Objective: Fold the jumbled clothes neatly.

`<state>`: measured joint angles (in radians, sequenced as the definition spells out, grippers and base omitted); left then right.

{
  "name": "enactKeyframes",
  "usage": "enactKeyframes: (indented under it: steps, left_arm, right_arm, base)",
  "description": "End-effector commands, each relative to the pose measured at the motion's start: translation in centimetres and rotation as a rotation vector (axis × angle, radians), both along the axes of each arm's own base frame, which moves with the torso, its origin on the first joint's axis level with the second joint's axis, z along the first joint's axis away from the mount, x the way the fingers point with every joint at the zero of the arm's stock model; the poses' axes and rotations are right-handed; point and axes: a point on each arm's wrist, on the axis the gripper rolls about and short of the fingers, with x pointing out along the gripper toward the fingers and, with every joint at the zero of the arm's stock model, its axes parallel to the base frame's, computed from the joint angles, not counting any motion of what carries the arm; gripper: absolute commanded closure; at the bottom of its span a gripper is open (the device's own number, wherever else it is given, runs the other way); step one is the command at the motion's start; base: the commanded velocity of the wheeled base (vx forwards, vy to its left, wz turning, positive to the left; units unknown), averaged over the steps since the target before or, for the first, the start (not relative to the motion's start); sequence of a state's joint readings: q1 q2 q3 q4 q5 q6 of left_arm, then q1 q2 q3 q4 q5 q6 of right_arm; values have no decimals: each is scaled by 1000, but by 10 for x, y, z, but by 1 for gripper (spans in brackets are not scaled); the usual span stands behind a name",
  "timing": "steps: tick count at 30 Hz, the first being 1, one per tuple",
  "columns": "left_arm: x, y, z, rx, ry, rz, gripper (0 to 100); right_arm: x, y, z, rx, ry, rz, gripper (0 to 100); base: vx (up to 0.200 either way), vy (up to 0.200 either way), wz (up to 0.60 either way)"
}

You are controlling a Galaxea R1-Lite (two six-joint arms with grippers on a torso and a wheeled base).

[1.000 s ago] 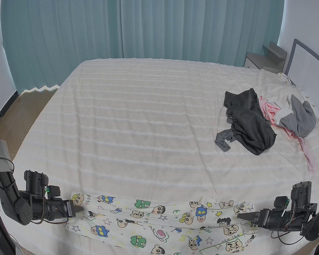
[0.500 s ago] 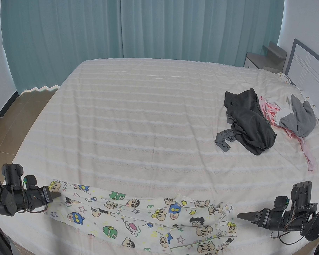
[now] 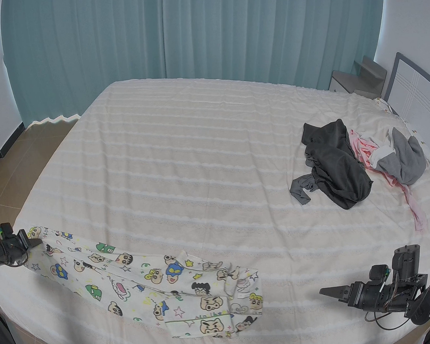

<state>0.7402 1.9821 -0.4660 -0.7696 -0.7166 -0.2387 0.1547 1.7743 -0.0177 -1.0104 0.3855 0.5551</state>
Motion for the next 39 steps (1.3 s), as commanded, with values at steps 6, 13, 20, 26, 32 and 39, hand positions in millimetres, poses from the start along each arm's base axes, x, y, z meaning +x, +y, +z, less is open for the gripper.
enactKeyframes:
  steps: [6,13,20,26,32,39]
  left_arm:
    - [-6,69,30,-61,-48,98,100]
    - [-6,45,49,-64,-37,46,100]
    - [1,-48,75,8,1,-147,100]
    - [4,-128,73,106,80,-311,100]
    - [2,-203,77,124,111,-444,100]
    - [1,-275,70,207,135,-540,100]
  right_arm:
    - [-4,-1,-2,-3,18,-2,0]
    - [-4,-1,-3,-2,23,0,0]
    - [-3,-1,-4,-4,30,-1,0]
    - [-4,-1,-5,-4,31,-1,0]
    - [-4,-1,-5,-4,31,-2,0]
    - [-4,-1,-5,-3,32,-3,0]
  base:
    - [0,0,0]
    - [0,0,0]
    - [0,0,0]
    - [0,0,0]
    - [0,0,0]
    - [0,0,0]
